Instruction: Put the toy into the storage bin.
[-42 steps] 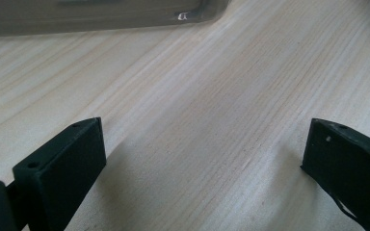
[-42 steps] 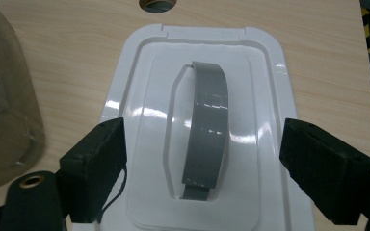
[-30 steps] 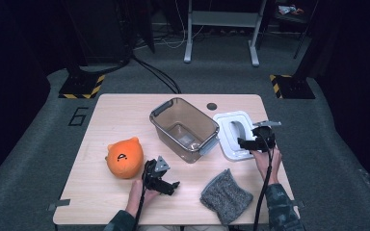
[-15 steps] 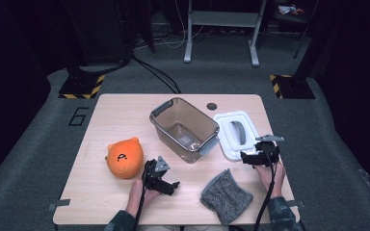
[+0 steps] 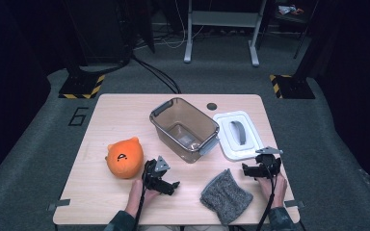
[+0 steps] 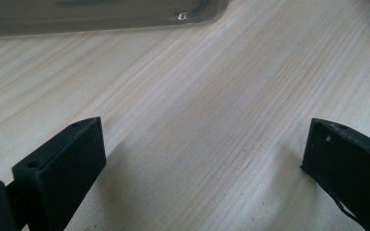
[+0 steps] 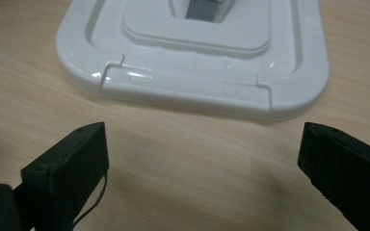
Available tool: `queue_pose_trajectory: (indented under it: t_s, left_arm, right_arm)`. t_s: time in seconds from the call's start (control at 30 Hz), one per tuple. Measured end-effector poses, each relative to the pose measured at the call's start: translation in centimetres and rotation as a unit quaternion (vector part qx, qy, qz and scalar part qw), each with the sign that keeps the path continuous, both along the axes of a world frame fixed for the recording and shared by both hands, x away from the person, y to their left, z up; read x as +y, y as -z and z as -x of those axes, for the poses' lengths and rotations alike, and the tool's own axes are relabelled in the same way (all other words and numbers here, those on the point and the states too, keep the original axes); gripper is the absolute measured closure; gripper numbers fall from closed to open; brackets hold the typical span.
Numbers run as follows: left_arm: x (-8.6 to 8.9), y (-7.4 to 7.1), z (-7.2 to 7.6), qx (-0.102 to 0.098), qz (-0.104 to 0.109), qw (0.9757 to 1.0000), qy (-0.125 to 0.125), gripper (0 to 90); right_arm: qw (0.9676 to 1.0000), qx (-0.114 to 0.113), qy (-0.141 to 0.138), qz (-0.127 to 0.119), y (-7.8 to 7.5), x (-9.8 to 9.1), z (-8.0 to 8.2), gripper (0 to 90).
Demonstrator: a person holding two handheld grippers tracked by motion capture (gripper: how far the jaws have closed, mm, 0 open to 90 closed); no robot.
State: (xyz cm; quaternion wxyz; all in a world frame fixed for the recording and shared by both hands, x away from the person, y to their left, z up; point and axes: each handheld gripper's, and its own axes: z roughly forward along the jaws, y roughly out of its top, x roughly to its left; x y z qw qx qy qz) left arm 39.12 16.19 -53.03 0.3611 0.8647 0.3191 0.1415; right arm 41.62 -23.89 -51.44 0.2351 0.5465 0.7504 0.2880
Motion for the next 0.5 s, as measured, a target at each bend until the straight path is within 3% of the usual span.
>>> queue_pose_trajectory:
  t_s: [0.1,0.3,0.5]
  left_arm:
    - [0.0,0.0,0.0,-0.002,0.001,1.0000,-0.002,0.9]
    - [0.0,0.0,0.0,-0.001,-0.001,1.0000,0.001,0.9]
    - [0.0,0.0,0.1,-0.001,-0.003,1.0000,-0.002,1.0]
  right_arm:
    - [1.0000,0.005,0.001,0.003,0.8,0.1,0.3,1.5]
    - [0.9997,-0.007,-0.003,-0.025,1.4,-0.6,0.6,0.7]
    - [0.9995,-0.013,-0.006,-0.027,1.5,-0.7,0.7,0.6]
